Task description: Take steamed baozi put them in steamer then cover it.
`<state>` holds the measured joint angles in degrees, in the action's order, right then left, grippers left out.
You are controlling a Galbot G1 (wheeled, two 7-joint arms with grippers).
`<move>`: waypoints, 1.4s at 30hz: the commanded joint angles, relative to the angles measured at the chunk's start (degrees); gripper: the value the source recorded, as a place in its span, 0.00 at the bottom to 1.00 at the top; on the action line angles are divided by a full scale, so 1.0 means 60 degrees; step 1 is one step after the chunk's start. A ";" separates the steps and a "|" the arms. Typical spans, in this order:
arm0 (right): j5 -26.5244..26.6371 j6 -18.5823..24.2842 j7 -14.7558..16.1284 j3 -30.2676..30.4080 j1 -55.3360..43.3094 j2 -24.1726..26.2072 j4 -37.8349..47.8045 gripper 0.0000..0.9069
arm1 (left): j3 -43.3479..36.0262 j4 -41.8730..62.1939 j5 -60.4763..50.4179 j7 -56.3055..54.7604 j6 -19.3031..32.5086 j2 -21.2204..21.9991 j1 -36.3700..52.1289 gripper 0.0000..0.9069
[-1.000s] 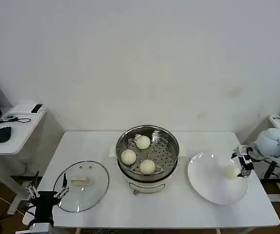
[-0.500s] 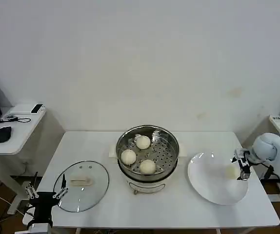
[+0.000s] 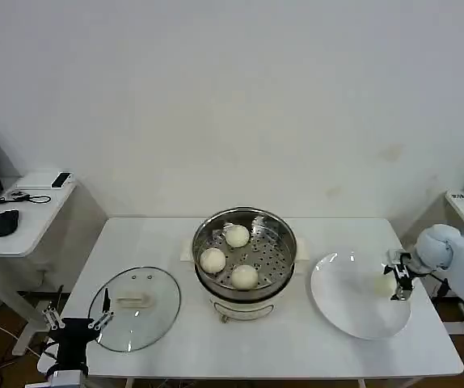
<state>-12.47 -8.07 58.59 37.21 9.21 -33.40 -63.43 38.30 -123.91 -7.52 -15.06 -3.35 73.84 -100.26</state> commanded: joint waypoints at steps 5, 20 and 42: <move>0.0013 0.0031 0.0043 -0.0114 -0.0027 -0.0059 0.0086 0.80 | 0.0006 -0.0077 -0.0015 -0.0013 0.0014 -0.0005 -0.0058 1.00; -0.0024 -0.0063 0.0259 -0.0227 0.0121 0.0260 -0.0305 0.68 | -0.0090 -0.0281 -0.0056 -0.0017 0.0015 0.0049 -0.0138 1.00; 0.2134 -0.1079 0.0674 0.2474 -0.4704 0.1415 -0.3510 0.66 | -0.0213 -0.0334 -0.0052 -0.0013 -0.0008 0.0029 0.0145 1.00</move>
<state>-5.18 -12.76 62.45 43.44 -4.21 -26.52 -77.12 37.07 -125.94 -7.85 -15.18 -3.29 74.03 -99.64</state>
